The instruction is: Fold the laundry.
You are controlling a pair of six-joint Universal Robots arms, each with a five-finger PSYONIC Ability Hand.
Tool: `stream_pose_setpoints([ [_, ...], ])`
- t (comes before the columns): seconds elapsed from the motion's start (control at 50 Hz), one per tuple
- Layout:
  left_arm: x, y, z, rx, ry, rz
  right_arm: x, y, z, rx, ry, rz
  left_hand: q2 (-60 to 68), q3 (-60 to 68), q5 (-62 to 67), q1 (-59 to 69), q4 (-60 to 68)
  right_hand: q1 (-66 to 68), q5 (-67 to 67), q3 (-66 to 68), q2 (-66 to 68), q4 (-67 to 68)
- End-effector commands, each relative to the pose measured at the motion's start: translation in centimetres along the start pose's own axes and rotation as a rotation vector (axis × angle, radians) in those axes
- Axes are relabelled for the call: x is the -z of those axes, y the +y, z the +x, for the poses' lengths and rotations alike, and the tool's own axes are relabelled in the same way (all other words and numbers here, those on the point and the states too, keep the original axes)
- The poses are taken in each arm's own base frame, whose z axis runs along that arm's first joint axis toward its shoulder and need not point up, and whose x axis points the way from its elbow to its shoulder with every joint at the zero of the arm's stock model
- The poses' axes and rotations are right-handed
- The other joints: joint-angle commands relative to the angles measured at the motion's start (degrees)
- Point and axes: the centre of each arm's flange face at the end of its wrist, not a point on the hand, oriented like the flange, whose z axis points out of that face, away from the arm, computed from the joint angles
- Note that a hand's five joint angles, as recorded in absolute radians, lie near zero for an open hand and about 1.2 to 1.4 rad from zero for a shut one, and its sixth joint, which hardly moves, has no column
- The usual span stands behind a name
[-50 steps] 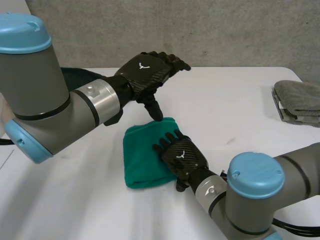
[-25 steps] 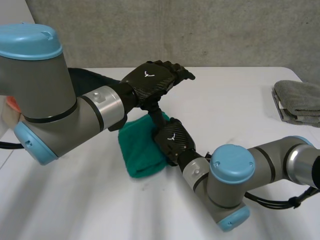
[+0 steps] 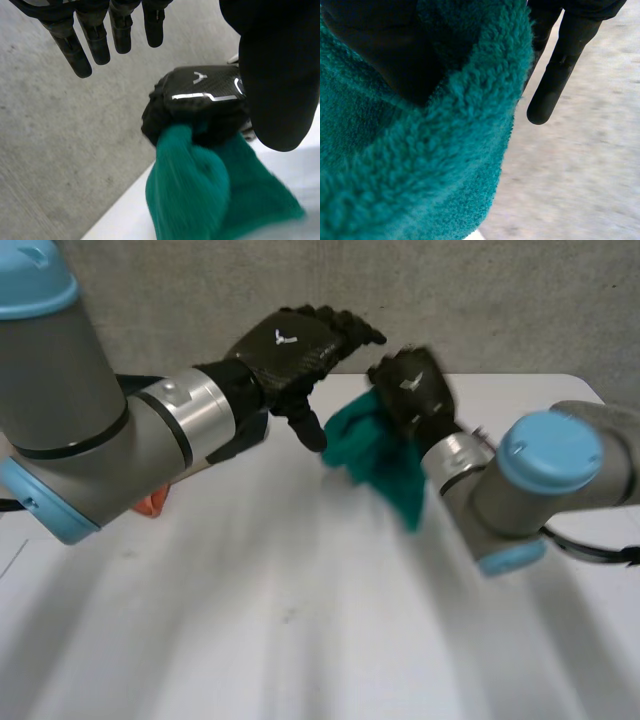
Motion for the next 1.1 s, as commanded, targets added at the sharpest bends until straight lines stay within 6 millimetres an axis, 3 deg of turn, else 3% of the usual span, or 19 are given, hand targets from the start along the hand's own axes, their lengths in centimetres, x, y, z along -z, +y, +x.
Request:
stream_pose_setpoints([
  [0.02,-0.2,-1.0,-0.6,0.027,-0.015,0.053,-2.6,0.7,9.9,-0.023,0.194,0.079,-0.49,-0.61,-1.25,0.74,-0.09,20.42,16.13,13.42,14.21,11.55],
  [0.06,-0.2,-1.0,-0.5,0.033,-0.014,0.057,-2.9,1.1,12.4,-0.009,0.237,0.094,-0.32,-0.44,-1.08,0.91,0.07,20.42,16.13,13.42,14.21,11.55],
  [0.08,-0.2,-1.0,-0.5,0.035,-0.014,0.057,-3.1,1.8,14.6,0.003,0.269,0.102,-0.32,-0.44,-1.08,0.91,0.07,20.42,16.13,13.42,14.21,11.55],
  [0.14,-0.2,-1.0,-0.5,0.035,-0.014,0.059,-3.1,3.7,17.7,0.024,0.306,0.099,-0.32,-0.44,-1.08,0.91,0.07,20.42,16.13,13.42,14.21,11.55],
  [0.16,-0.2,-1.0,-0.5,0.036,-0.014,0.057,-3.0,4.9,19.7,0.038,0.33,0.094,-0.32,-0.44,-1.08,0.91,0.07,20.42,16.13,13.42,14.21,11.55],
  [0.22,-0.3,-0.8,-0.4,0.038,-0.011,0.054,-2.6,7.1,22.4,0.053,0.358,0.079,-0.16,-0.27,-0.91,1.07,0.24,20.42,16.13,13.42,14.21,11.55],
  [0.3,-0.4,-0.5,-0.2,0.044,-0.006,0.046,-1.2,12.9,26.6,0.055,0.395,0.017,-0.16,-0.27,-0.91,1.07,0.24,20.42,16.13,13.42,14.21,11.55],
  [0.38,-0.5,-0.3,-0.1,0.047,-0.004,0.041,0.6,16.9,28.6,0.052,0.422,-0.044,0.01,-0.1,-0.75,1.24,0.41,20.42,16.13,13.42,14.21,11.55],
  [0.48,-0.5,0.0,0.0,0.051,-0.001,0.035,3.6,20.1,31.4,0.054,0.476,-0.112,0.01,-0.1,-0.75,1.24,0.41,20.42,16.13,13.42,14.21,11.55],
  [0.6,-0.5,-0.1,0.4,0.053,0.008,0.035,6.4,22.7,31.5,0.023,0.436,-0.188,0.01,-0.1,-0.75,1.24,0.41,20.42,16.13,13.42,14.21,11.55],
  [0.76,-0.4,-0.7,1.9,0.053,0.042,0.047,7.8,23.2,29.8,0.025,0.372,-0.245,-0.16,-0.27,-0.91,1.07,0.24,20.42,16.13,13.42,14.21,11.55],
  [0.86,-0.3,-1.0,2.7,0.052,0.061,0.053,9.1,22.7,30.3,0.082,0.39,-0.292,-0.16,-0.27,-0.91,1.07,0.24,20.42,16.13,13.42,14.21,11.55],
  [0.88,-0.3,-1.0,2.8,0.052,0.063,0.054,9.3,22.4,30.5,0.094,0.398,-0.298,-0.16,-0.27,-0.91,1.07,0.24,14.65,10.36,7.65,8.44,5.78],
  [0.9,-0.3,-1.0,2.9,0.053,0.066,0.054,9.6,21.8,30.9,0.111,0.408,-0.309,-0.16,-0.27,-0.91,1.07,0.24,-1.4,-5.69,-8.4,-7.6,-10.27],
  [1.0,-0.3,-1.1,3.5,0.052,0.079,0.055,11.1,19.7,33.0,0.143,0.454,-0.324,-0.32,-0.44,-1.08,0.91,0.07,-18.83,-23.12,-25.83,-25.04,-27.7],
  [1.06,-0.3,-1.1,3.6,0.054,0.081,0.054,12.1,18.5,34.1,0.151,0.481,-0.337,-0.32,-0.44,-1.08,0.91,0.07,-49.58,-53.87,-56.58,-55.79,-58.45],
  [1.1,-0.3,-1.1,3.6,0.054,0.082,0.056,12.6,18.1,34.6,0.15,0.491,-0.35,-0.49,-0.61,-1.25,0.74,-0.09,-49.58,-53.87,-56.58,-55.79,-58.45],
])
